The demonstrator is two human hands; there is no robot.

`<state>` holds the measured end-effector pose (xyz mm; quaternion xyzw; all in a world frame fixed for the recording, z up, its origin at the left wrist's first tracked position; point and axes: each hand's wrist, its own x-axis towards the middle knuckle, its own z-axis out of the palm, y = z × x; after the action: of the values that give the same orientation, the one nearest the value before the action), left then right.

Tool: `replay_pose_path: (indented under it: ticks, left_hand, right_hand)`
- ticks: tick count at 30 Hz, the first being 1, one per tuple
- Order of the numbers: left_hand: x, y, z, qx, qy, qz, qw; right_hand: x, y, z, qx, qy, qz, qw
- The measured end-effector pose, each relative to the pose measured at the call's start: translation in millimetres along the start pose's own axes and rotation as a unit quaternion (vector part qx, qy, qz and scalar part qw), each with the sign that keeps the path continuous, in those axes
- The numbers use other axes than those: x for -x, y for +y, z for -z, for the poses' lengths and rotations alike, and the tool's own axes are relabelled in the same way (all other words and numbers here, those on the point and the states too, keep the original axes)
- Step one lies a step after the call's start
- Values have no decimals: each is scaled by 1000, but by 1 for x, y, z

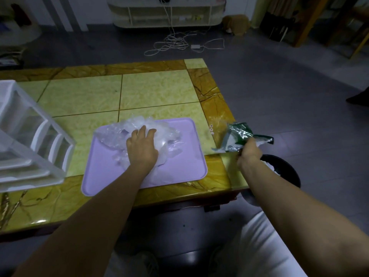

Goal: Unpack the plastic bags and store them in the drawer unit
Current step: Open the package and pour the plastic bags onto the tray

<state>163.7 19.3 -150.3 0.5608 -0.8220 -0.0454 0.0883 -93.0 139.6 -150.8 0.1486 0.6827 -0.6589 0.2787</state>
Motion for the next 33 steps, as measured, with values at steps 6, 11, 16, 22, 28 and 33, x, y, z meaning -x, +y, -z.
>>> replay_pose_path:
  ticks: [6, 11, 16, 22, 28, 33]
  left_hand:
    - [2, 24, 12, 29, 89, 9, 996]
    - [1, 44, 24, 151, 170, -106, 968]
    - [2, 69, 20, 319, -25, -114, 941]
    - [2, 95, 21, 522, -211, 27, 826]
    - [0, 102, 9, 571, -174, 136, 791]
    - [-1, 105, 0, 514, -188, 95, 831]
  right_hand:
    - [-10, -7, 16, 83, -115, -13, 990]
    - [-5, -12, 24, 67, -201, -22, 977]
    - [5, -23, 33, 51, -333, -29, 941]
    - [3, -31, 38, 65, -388, -34, 919]
    - [-5, -20, 42, 249, -365, -66, 895]
    - [-27, -23, 28, 320, -201, 99, 920]
